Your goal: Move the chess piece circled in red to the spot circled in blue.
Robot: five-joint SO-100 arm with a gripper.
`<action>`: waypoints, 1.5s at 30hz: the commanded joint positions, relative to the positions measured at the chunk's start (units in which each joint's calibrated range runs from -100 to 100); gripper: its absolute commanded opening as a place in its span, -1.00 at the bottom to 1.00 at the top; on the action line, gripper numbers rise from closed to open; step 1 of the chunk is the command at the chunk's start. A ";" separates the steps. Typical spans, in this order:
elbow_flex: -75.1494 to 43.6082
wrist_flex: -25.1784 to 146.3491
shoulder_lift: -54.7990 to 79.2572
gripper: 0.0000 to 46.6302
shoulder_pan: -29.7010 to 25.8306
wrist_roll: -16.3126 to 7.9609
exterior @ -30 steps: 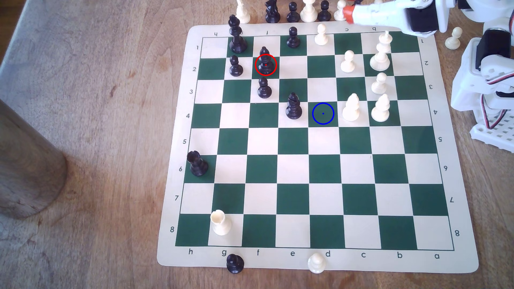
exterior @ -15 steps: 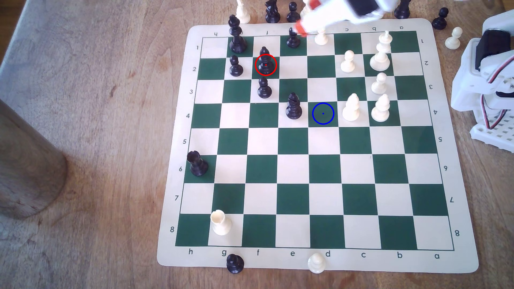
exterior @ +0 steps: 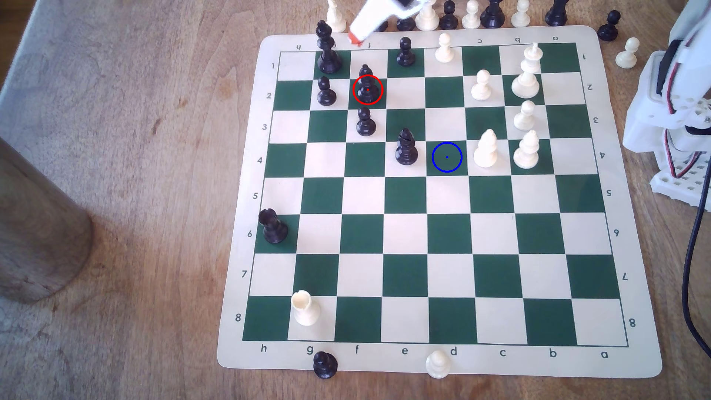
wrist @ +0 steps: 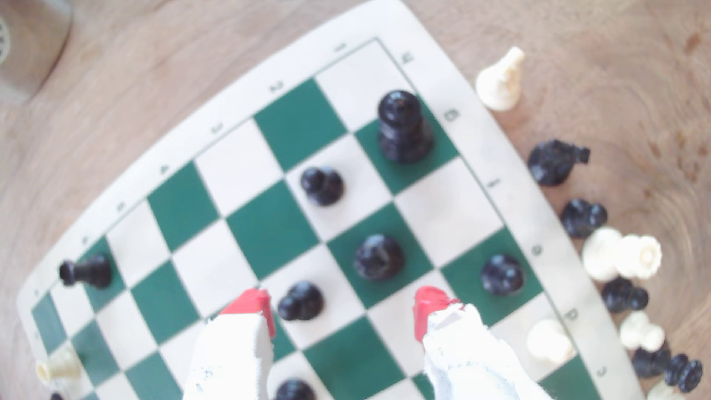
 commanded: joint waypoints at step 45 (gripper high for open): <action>-8.29 -5.50 18.26 -0.33 -0.41 -0.44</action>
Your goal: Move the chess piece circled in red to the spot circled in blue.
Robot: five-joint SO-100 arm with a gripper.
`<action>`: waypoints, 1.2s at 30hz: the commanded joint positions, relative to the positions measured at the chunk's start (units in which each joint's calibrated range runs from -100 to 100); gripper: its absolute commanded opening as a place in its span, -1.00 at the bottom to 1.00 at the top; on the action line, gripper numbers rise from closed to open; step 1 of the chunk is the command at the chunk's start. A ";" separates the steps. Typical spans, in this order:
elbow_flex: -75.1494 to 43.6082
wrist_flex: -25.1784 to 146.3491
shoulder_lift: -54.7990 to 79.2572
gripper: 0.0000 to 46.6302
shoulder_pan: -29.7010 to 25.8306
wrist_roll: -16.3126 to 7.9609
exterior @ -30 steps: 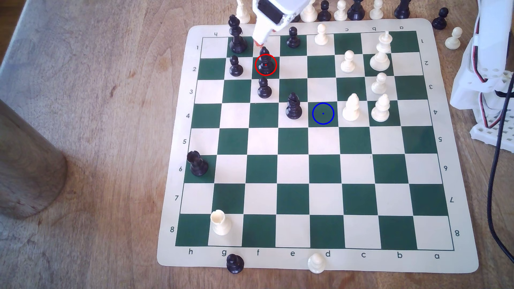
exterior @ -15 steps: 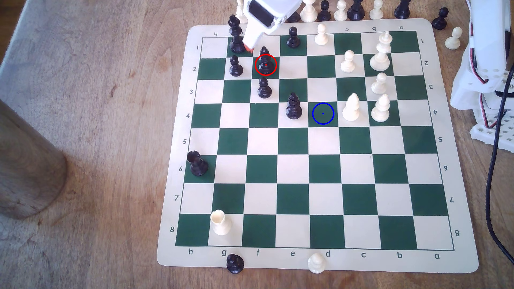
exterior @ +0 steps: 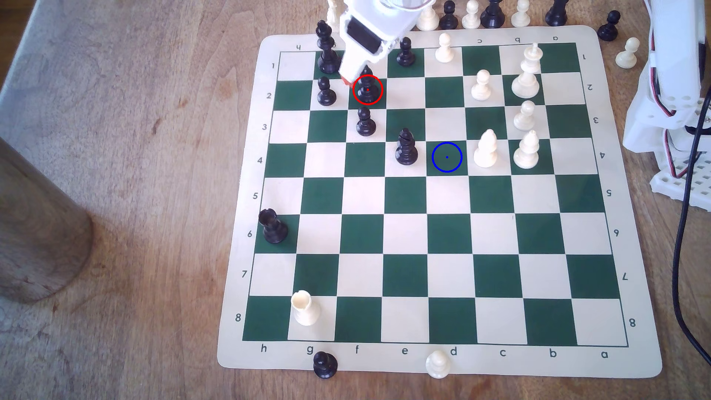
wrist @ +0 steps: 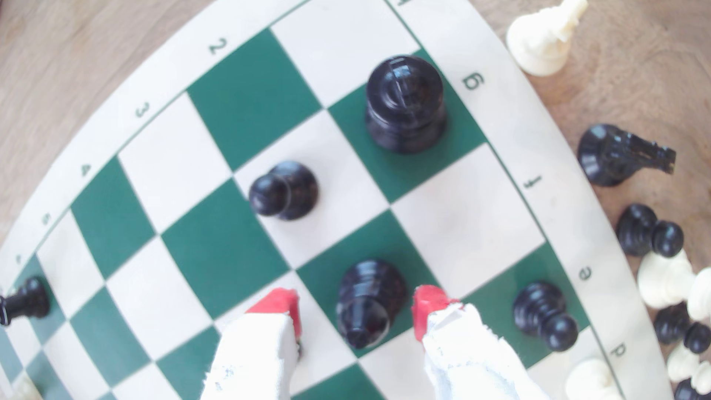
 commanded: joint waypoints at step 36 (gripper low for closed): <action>-0.06 0.18 0.10 -0.66 -1.29 0.68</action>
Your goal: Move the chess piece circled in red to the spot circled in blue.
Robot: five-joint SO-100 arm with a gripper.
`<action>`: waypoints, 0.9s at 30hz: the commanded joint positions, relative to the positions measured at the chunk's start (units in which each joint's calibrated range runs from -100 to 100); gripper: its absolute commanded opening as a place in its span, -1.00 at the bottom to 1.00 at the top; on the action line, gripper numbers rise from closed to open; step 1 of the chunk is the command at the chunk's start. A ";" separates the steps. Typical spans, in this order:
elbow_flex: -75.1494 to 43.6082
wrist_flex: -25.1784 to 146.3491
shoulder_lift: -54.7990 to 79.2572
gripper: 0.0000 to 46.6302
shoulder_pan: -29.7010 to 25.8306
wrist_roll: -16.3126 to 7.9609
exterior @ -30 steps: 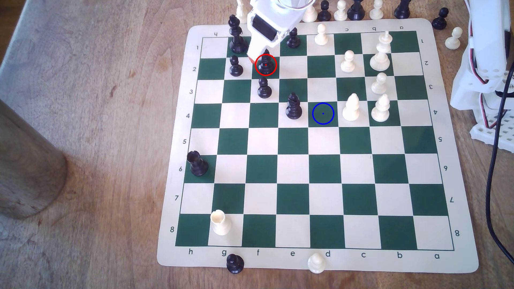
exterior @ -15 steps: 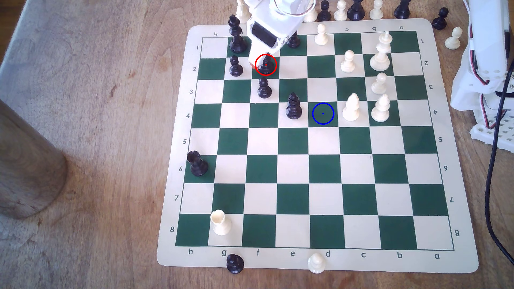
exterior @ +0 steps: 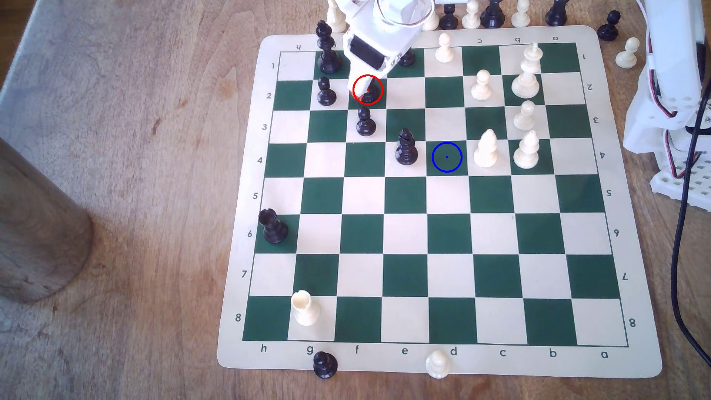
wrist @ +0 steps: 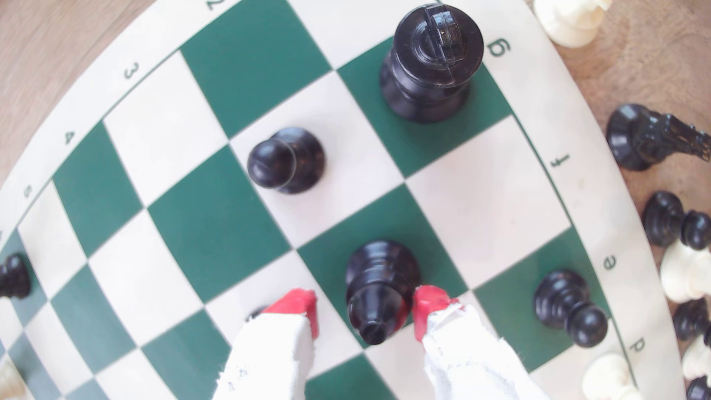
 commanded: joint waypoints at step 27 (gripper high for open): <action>16.08 2.63 -33.32 -0.82 0.36 1.47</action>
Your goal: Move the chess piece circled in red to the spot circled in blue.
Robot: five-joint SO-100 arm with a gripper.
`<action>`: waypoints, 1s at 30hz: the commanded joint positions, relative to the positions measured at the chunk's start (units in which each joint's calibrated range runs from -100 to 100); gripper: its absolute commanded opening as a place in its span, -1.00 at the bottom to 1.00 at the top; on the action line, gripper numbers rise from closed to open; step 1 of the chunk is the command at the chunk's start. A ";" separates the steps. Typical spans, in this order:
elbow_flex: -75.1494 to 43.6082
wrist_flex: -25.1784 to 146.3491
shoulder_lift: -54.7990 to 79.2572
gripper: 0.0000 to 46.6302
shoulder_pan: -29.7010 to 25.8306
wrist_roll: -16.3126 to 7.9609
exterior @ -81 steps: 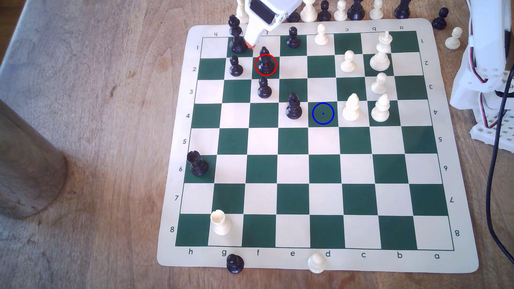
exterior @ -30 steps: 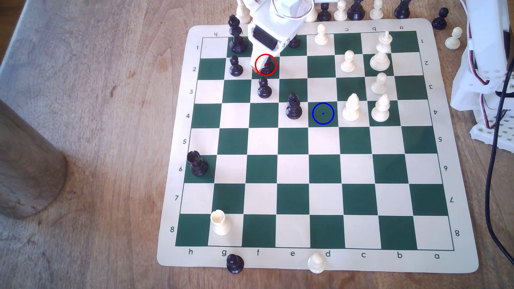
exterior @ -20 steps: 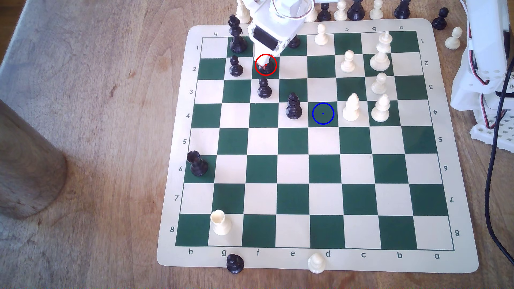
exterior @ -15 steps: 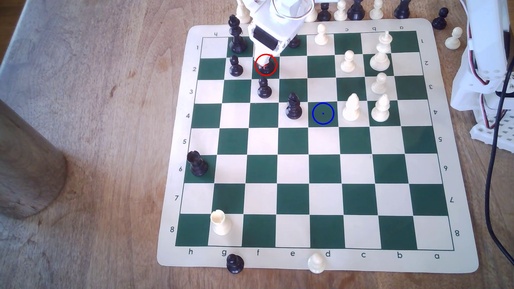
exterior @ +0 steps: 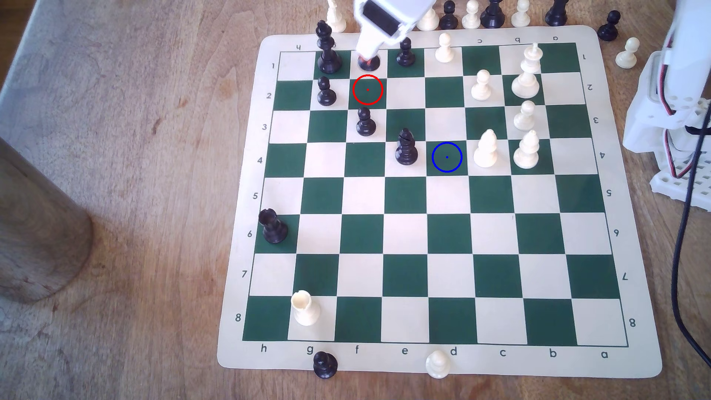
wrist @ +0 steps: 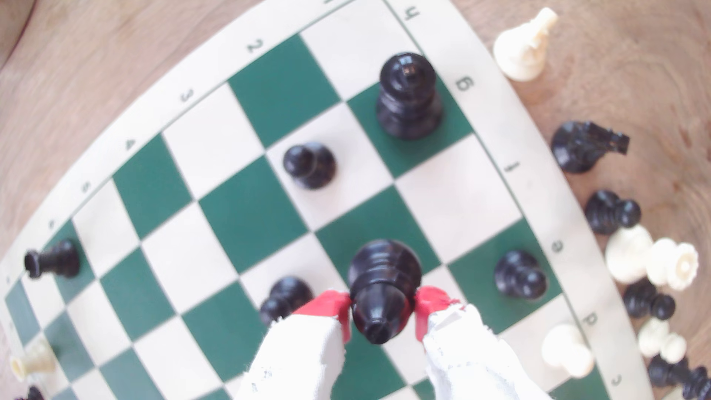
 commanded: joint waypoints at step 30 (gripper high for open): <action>40.13 -9.01 -23.78 -0.82 -12.42 -1.95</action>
